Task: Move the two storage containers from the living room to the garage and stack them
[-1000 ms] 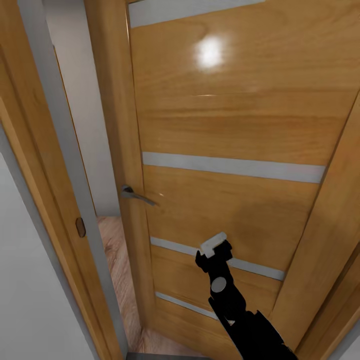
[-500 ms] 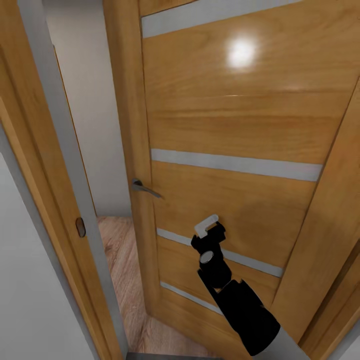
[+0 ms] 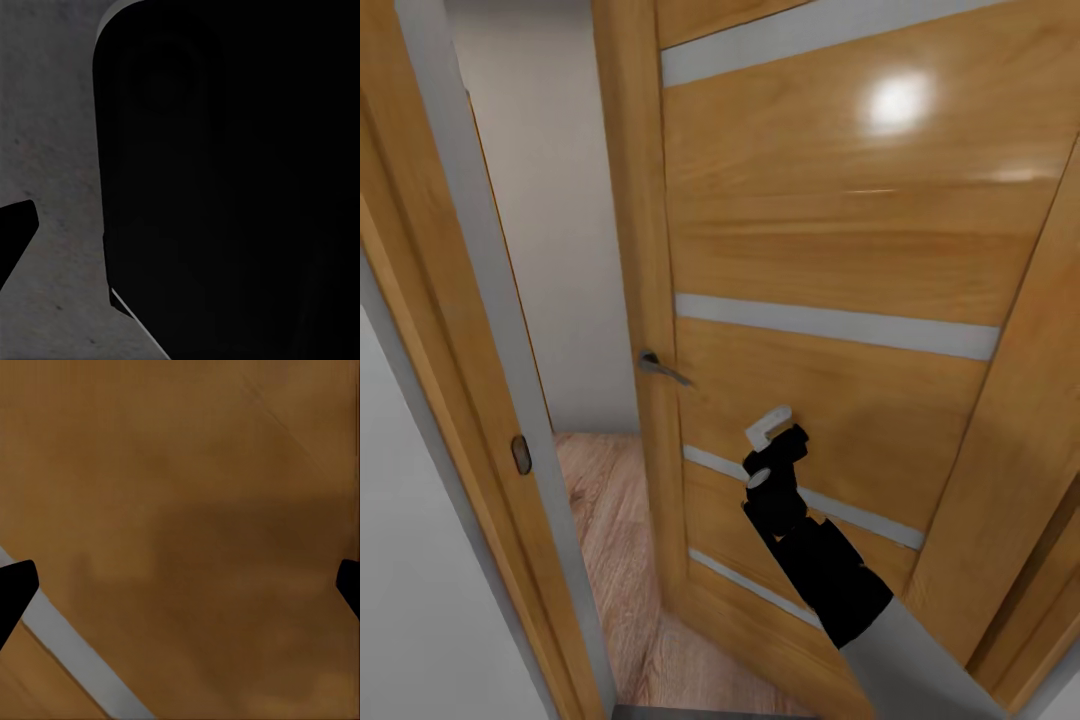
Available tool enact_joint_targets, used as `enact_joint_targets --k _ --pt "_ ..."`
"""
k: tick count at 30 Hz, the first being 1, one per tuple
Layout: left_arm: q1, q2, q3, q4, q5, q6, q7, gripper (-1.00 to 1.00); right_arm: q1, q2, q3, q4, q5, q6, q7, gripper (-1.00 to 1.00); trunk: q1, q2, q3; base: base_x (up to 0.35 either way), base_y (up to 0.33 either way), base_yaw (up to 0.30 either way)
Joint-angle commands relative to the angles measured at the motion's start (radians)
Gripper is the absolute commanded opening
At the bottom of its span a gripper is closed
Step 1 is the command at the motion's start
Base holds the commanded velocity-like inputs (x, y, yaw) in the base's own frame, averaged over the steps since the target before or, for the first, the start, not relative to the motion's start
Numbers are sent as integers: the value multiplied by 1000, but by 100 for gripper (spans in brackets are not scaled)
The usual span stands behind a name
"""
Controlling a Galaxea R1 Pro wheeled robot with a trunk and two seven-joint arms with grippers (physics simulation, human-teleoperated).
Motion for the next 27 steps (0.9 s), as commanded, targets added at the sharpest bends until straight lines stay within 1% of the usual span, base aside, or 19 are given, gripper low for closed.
enact_joint_targets --k 1,4,6,9,13,19,23,27 --pt "0 0 1 -1 1 -1 -1 100 -7 0 2 8 -5 5 -8 100 0 -1 -1 0 0 0" --pt "0 0 1 -1 1 -1 -1 100 -39 1 2 54 -7 6 -9 100 0 -1 -1 0 0 0" --pt "0 0 1 -1 1 -1 -1 100 -47 1 1 65 -7 7 -10 100 0 -1 -1 0 0 0" --pt "0 0 1 -1 1 -1 -1 100 -63 1 -11 81 -7 7 -14 100 0 -1 -1 0 0 0" --pt "0 2 1 -1 1 -1 -1 100 -117 2 -20 157 -10 7 -20 100 0 -1 -1 0 0 0" --pt "0 3 1 -1 1 -1 0 100 -145 2 -23 189 -12 7 -20 100 0 -1 -1 0 0 0" --pt "0 3 1 -1 1 -1 0 100 -193 3 -32 251 -13 7 -20 100 0 -1 -1 0 0 0" --pt "0 3 1 -1 1 -1 0 100 -233 19 -33 302 -14 7 -20 100 0 -1 -1 0 0 0"
